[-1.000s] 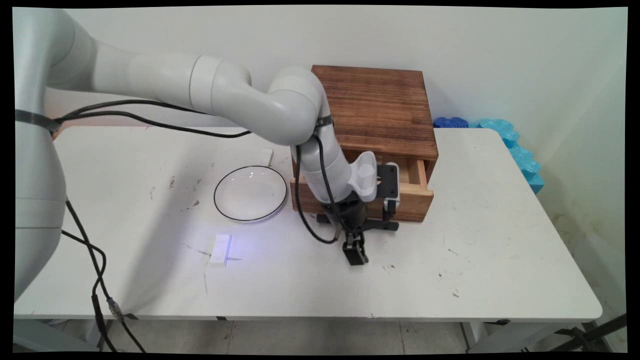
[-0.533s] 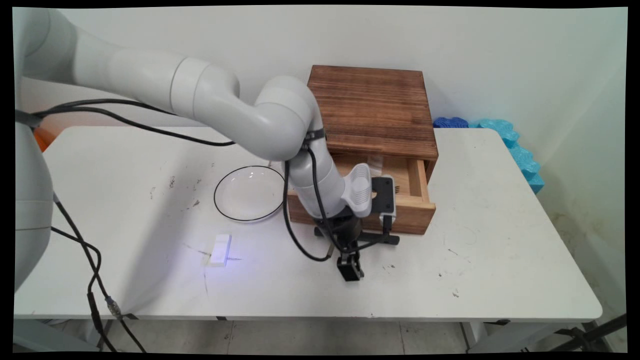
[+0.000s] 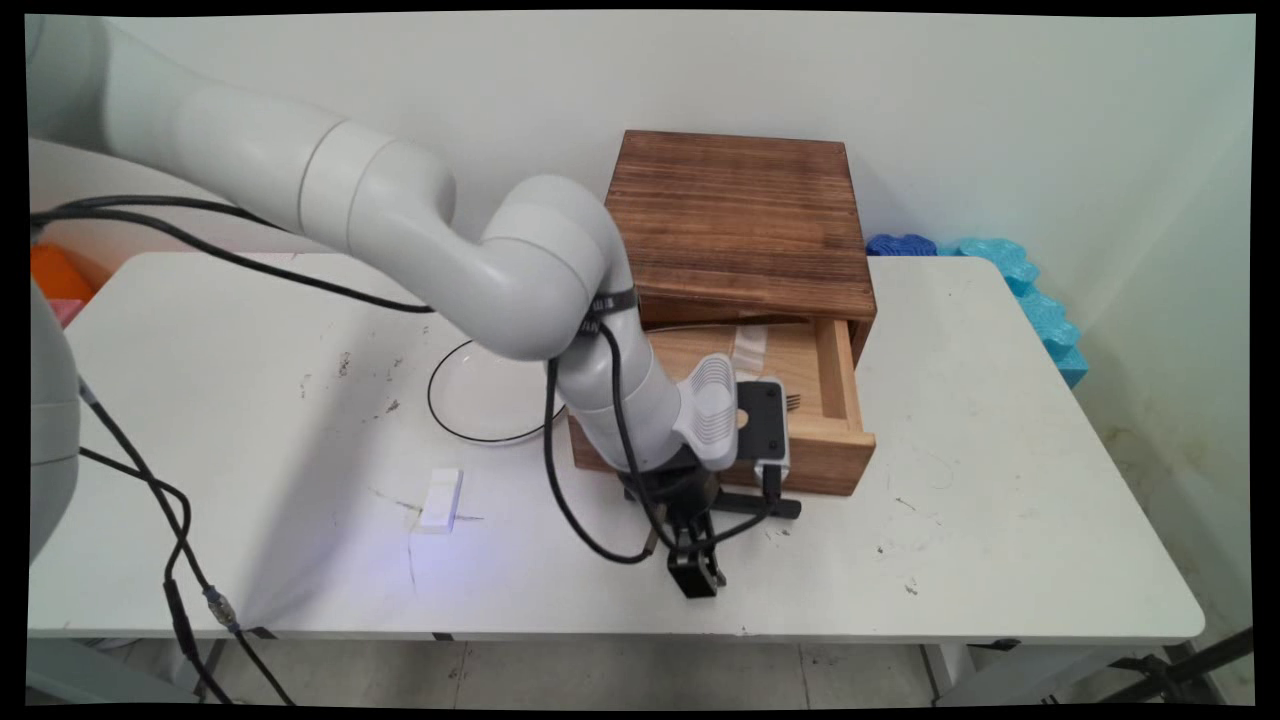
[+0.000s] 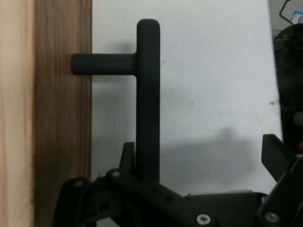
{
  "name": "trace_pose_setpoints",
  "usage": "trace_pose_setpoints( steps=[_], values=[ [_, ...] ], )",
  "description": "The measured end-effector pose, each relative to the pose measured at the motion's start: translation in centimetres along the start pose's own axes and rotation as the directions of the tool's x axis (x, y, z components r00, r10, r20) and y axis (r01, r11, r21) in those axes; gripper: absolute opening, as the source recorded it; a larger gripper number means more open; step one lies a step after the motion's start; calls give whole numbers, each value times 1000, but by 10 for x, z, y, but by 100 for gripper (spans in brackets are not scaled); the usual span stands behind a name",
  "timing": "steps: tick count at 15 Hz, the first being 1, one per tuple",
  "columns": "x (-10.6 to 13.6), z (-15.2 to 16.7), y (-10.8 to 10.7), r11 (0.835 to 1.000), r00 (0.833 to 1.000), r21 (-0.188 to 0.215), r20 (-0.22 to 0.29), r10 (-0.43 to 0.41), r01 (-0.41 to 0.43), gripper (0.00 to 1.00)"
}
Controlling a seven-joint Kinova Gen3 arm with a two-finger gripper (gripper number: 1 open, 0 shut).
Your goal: Open the drawer
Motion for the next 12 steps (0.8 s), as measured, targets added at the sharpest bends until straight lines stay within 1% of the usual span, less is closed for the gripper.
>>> trace_pose_setpoints(
  steps=[6,12],
  values=[
    [-1,-8,27,1000,1000,-15,-10,-10,10,100],
    [-4,-15,52,999,1000,-41,-18,-24,24,100]
  ],
)
